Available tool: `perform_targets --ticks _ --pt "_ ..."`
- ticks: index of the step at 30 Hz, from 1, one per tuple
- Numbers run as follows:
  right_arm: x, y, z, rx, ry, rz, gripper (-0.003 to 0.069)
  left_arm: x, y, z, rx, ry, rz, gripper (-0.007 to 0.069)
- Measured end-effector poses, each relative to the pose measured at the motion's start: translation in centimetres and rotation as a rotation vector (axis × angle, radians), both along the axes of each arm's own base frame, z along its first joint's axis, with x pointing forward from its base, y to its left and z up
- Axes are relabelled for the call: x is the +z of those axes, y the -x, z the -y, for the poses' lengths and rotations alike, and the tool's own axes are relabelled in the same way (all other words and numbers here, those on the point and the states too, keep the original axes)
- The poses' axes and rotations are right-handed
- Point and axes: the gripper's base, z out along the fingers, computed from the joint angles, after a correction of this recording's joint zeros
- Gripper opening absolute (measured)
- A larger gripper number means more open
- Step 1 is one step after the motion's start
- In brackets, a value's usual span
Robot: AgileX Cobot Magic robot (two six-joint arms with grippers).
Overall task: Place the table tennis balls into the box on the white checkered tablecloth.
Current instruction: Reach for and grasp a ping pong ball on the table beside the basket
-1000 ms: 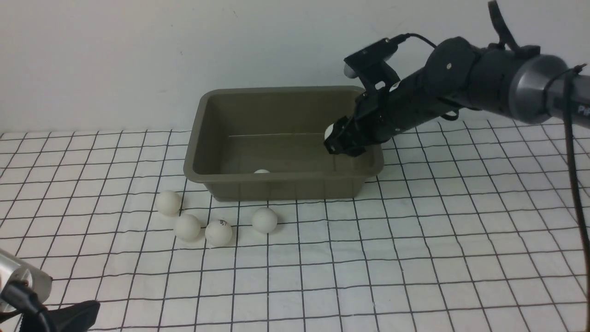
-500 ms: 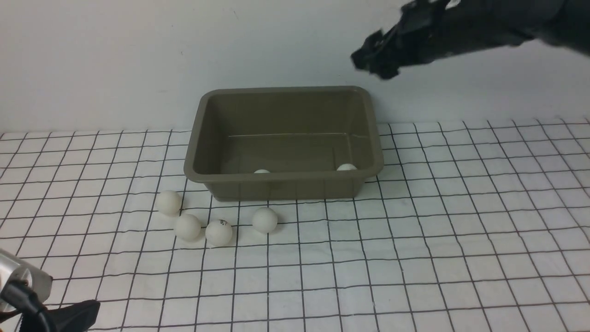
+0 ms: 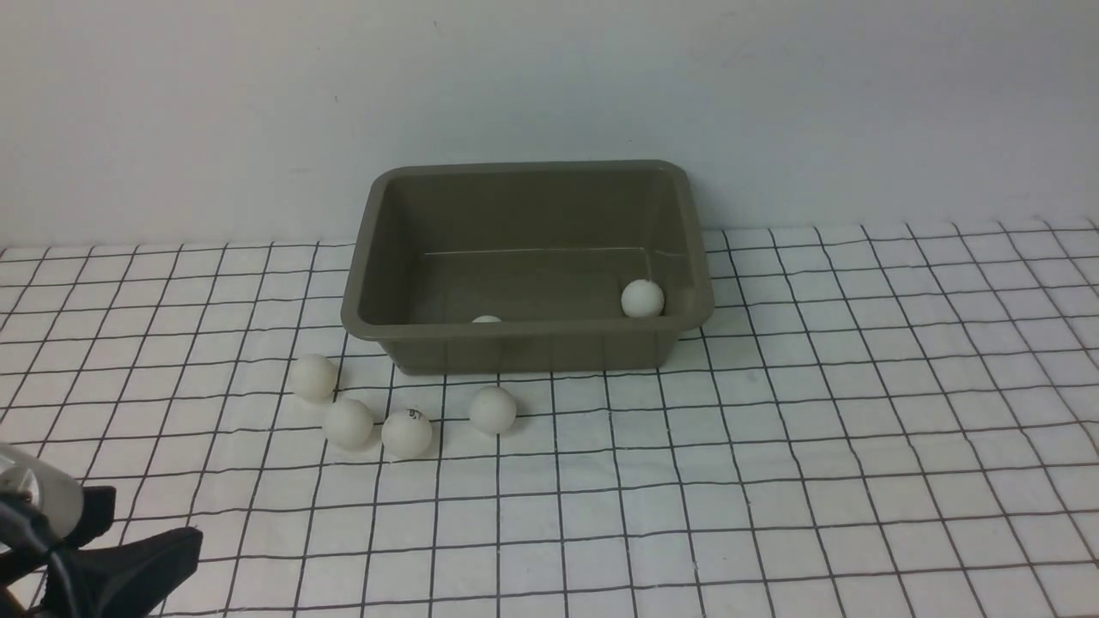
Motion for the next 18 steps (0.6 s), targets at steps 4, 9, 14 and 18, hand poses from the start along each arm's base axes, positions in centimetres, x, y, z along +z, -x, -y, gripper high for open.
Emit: perform_targets --ticks 4,9,14,18 --pt "0.7 2.2 -0.1 0.021 -0.011 -0.041 0.0504 0.0 -0.8 0.2 -0.034 0.042 -0.005 0.0426" --pt "1.5 4.6 -0.3 0.036 -0.050 -0.086 0.0504 0.1 -3.3 1.0 -0.169 0.163 0.020 0.0421" --pt "2.2 6.8 -1.2 0.121 -0.146 -0.124 0.0504 -1.3 -6.7 0.3 -0.168 0.176 0.017 0.0405" --pt "2.2 7.5 -2.0 0.211 -0.186 -0.164 0.0504 -2.6 -8.6 0.0 -0.159 0.212 -0.039 0.0405"
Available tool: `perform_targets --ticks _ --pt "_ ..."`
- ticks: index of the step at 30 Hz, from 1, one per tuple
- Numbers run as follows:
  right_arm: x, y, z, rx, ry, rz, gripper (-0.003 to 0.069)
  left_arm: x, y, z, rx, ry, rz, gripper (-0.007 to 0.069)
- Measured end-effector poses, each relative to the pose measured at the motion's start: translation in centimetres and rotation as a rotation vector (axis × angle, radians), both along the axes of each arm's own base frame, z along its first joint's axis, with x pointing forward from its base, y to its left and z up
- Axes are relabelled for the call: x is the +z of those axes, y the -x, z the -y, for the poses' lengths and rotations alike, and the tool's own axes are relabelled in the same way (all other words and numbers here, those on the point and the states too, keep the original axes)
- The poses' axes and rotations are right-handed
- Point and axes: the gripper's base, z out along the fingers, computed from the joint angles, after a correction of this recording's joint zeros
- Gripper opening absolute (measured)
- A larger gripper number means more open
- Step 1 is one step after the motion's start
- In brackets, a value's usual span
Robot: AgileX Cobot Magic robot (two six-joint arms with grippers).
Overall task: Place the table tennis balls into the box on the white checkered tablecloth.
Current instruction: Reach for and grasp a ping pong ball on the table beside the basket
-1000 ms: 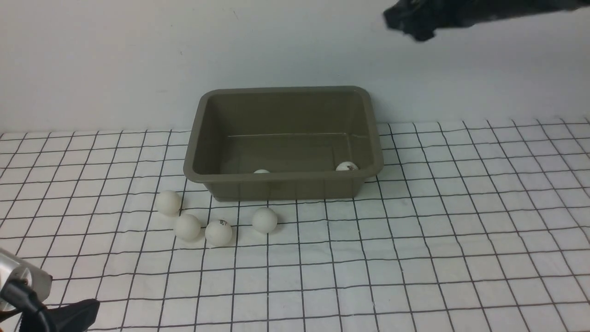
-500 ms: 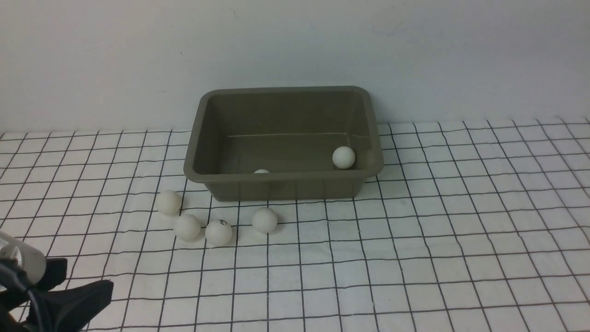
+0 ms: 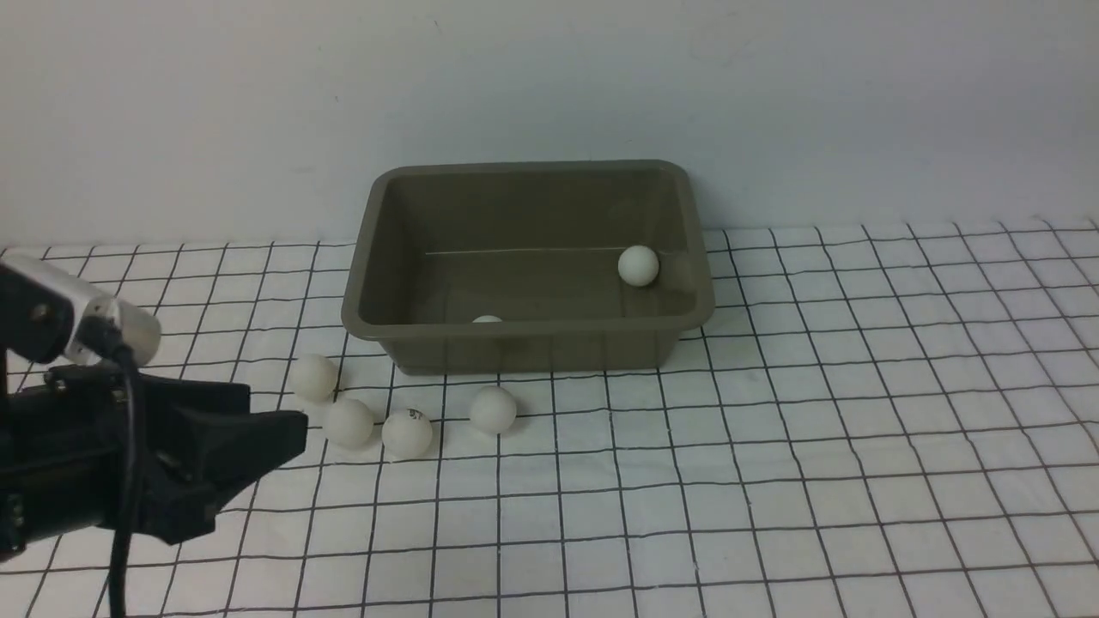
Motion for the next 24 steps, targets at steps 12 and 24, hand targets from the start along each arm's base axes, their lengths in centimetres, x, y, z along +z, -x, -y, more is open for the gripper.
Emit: perform_targets --ticks 12,24 --pt "0.4 0.2 -3.9 0.137 0.135 0.167 0.0504 -0.3 -2.9 1.1 0.009 -0.072 0.047 0.0405" --pt "4.2 9.4 1.5 -0.166 0.235 0.323 0.0504 -0.3 -3.1 0.8 0.041 -0.088 0.060 0.0405"
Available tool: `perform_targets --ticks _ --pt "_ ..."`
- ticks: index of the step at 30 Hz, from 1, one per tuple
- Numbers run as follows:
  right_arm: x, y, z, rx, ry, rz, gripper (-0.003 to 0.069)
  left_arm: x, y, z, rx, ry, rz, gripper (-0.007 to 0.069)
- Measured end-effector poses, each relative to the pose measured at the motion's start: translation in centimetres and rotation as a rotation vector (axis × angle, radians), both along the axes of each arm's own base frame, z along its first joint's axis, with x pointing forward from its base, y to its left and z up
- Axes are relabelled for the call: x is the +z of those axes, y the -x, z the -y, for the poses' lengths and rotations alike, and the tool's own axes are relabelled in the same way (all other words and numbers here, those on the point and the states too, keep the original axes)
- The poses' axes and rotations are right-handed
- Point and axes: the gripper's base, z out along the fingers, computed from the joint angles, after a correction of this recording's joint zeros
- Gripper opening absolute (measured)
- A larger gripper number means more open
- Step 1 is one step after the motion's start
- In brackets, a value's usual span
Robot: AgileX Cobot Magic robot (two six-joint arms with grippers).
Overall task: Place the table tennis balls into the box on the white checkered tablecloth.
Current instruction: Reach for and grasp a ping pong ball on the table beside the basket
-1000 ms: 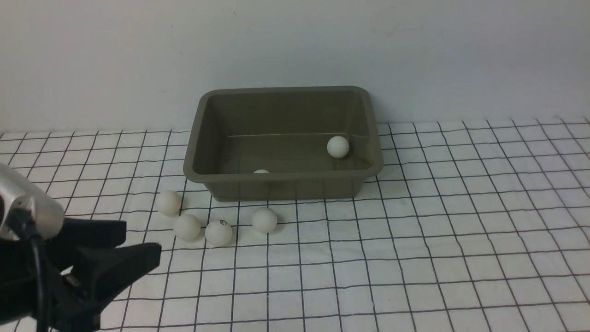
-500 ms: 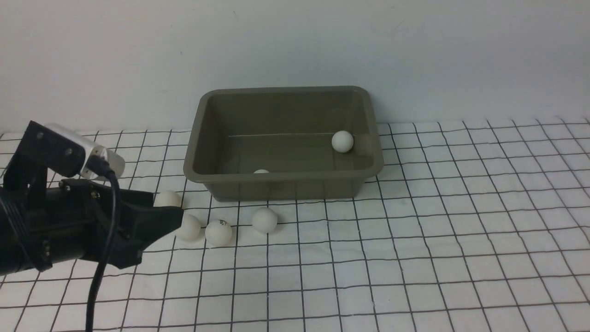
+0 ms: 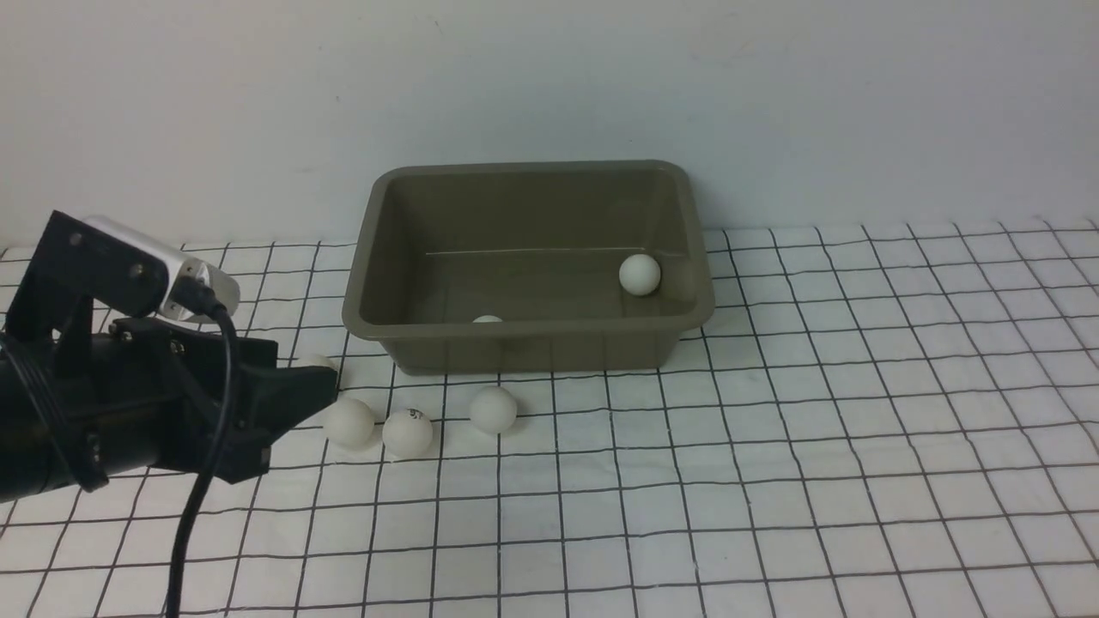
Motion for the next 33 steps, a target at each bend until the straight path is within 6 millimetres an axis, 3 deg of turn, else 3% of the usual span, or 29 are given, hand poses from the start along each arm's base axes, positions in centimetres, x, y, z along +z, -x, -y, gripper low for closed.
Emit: perform_targets --ticks 2,4,9,15,22,27,33 --pt "-0.4 2.1 1.0 -0.039 0.013 -0.017 0.0504 0.1 0.0 0.1 -0.001 0.009 0.004 0.0405" --pt "-1.9 2.7 1.2 -0.046 0.024 -0.057 0.0504 0.2 0.0 0.3 -0.011 0.012 0.015 0.0405" --pt "-8.6 1.6 0.4 -0.009 0.022 -0.164 0.0504 0.5 -0.1 1.2 -0.033 0.008 0.064 0.0405" --pt "-12.8 1.9 0.4 0.024 0.056 -0.154 0.0504 -0.2 -0.5 2.8 -0.061 -0.041 0.068 0.0405" --pt "-13.4 2.0 0.2 0.038 0.037 -0.160 0.0504 -3.5 -1.8 6.0 -0.080 -0.153 -0.012 0.0405" --pt "-13.3 2.1 0.1 0.049 0.026 -0.160 0.0504 -5.3 -3.8 7.1 -0.043 -0.202 -0.066 0.0405" --pt "-13.3 2.1 -0.1 0.061 0.010 -0.158 0.0504 -5.9 -5.8 8.4 -0.050 -0.142 -0.125 0.0438"
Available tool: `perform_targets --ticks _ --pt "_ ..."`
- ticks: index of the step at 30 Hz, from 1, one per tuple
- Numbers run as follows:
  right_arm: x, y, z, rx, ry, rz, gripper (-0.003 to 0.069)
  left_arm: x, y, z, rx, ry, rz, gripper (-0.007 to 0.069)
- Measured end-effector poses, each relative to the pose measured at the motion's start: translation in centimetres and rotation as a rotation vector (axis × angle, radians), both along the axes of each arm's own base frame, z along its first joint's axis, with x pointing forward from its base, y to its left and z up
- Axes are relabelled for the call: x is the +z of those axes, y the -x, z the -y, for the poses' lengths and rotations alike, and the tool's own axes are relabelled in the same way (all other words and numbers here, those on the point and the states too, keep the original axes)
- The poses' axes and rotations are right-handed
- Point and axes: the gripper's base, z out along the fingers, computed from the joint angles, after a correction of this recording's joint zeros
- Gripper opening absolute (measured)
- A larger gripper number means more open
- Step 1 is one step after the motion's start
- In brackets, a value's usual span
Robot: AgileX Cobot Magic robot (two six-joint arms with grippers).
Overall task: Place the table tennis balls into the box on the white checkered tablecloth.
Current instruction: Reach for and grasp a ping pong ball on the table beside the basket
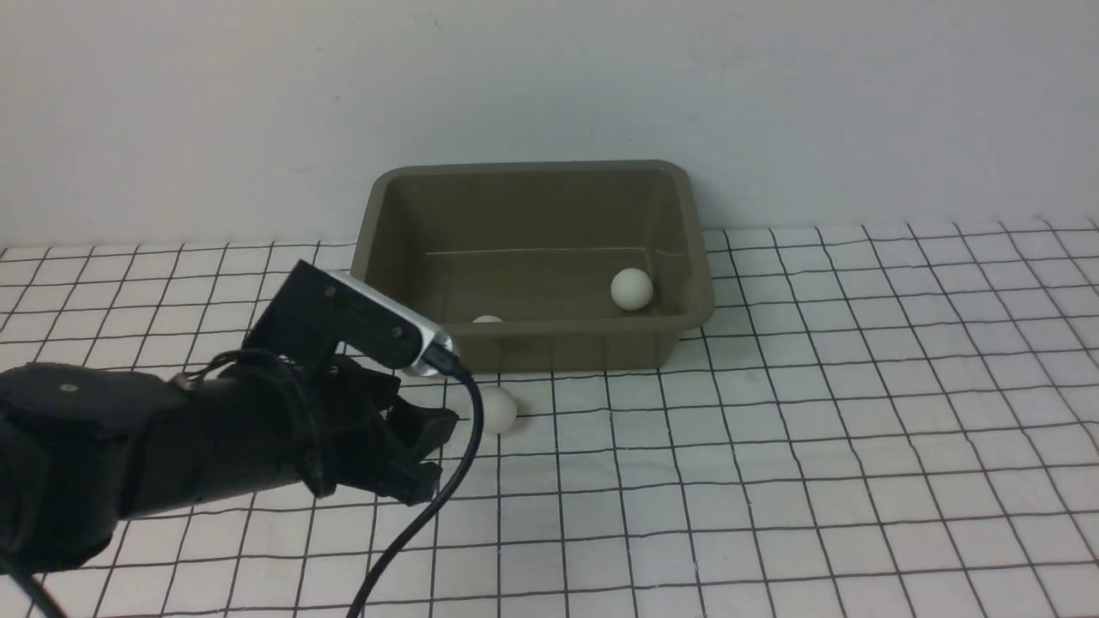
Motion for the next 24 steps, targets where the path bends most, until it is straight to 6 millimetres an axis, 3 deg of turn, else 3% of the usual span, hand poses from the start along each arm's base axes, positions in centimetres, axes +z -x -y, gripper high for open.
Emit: perform_targets --ticks 6,24 --pt "0.0 0.0 0.0 0.000 0.000 0.000 0.0504 -0.8 -1.9 0.7 0.008 0.008 -0.028 0.0470" --pt "0.3 -0.1 0.0 0.006 0.008 0.042 0.0504 -5.0 -4.9 1.9 0.082 0.050 -0.166 0.0470"
